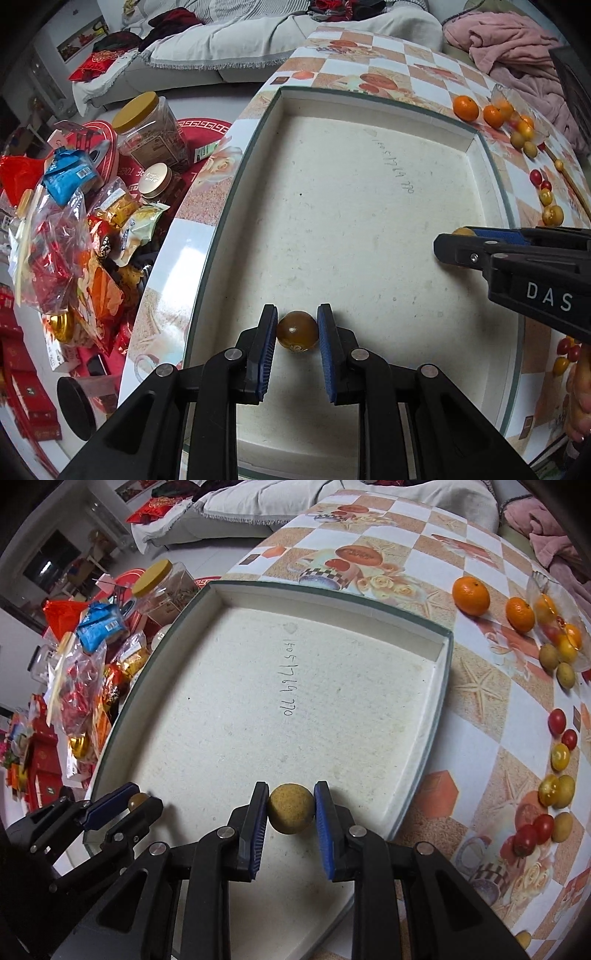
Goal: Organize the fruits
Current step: 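Carry both fruits to the white tray and open both tools to release, then return both tools to the fruits on the table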
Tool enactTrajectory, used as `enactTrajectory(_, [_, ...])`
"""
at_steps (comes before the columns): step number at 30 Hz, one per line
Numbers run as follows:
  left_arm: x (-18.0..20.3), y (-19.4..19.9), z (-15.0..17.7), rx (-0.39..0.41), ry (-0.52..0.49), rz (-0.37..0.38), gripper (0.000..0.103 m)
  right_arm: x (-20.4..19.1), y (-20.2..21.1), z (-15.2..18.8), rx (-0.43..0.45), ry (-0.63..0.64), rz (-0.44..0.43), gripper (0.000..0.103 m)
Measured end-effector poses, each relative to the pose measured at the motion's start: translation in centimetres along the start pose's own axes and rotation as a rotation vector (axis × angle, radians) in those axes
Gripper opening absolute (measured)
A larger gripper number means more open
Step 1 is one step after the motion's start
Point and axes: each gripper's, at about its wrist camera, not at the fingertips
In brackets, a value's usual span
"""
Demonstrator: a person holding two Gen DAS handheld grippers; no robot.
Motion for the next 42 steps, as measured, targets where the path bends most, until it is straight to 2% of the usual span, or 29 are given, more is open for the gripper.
enactTrajectory(2, [0.0,-0.3,0.1,-0.016,-0.005,0.000,0.030,0.0,-0.3,0.0,-0.003,0.002,0.003,0.028])
enactTrajectory(3, [-0.1,-0.3,0.2,-0.015,-0.005,-0.004,0.054,-0.1,-0.3,0.0,0.000,0.004,0.003,0.029])
enactTrajectory(4, [-0.2,-0.3,0.3,-0.010,-0.001,-0.010,0.079,-0.1,-0.4,0.0,0.001,0.004,-0.004,0.036])
enactTrajectory(5, [-0.4,0.0,0.4,0.014,0.008,-0.020,0.082,-0.2,-0.3,-0.1,0.003,0.004,-0.018,0.041])
enactTrajectory(7, [-0.5,0.5,0.5,0.041,-0.001,-0.016,0.082,-0.3,-0.2,-0.2,0.011,-0.001,-0.021,0.069])
enactTrajectory(12, [0.1,0.7,0.5,0.032,-0.040,-0.040,0.082,-0.1,2.5,-0.6,0.100,-0.047,-0.088,0.081])
enactTrajectory(19, [2.5,3.4,0.1,0.085,-0.100,-0.007,0.082,2.3,7.7,1.5,0.188,-0.100,-0.045,0.082])
enactTrajectory(28, [10.0,8.5,-0.2,0.173,-0.239,0.113,0.082,9.4,12.6,8.4,0.208,-0.274,0.085,0.081])
enactTrajectory(36, [16.9,9.4,-2.9,0.190,-0.287,0.194,0.082,14.8,15.5,13.5,0.224,-0.411,0.171,0.081])
enactTrajectory(42, [21.3,8.3,-4.4,0.191,-0.327,0.200,0.082,16.9,16.1,15.5,0.230,-0.462,0.181,0.081])
Point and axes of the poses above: each gripper's, at about its wrist camera, not at the fingertips, and y roughly against the way its jaws point, x to its right, z to its underside, and after that the axes turned 15 degrees about -z, right-handed
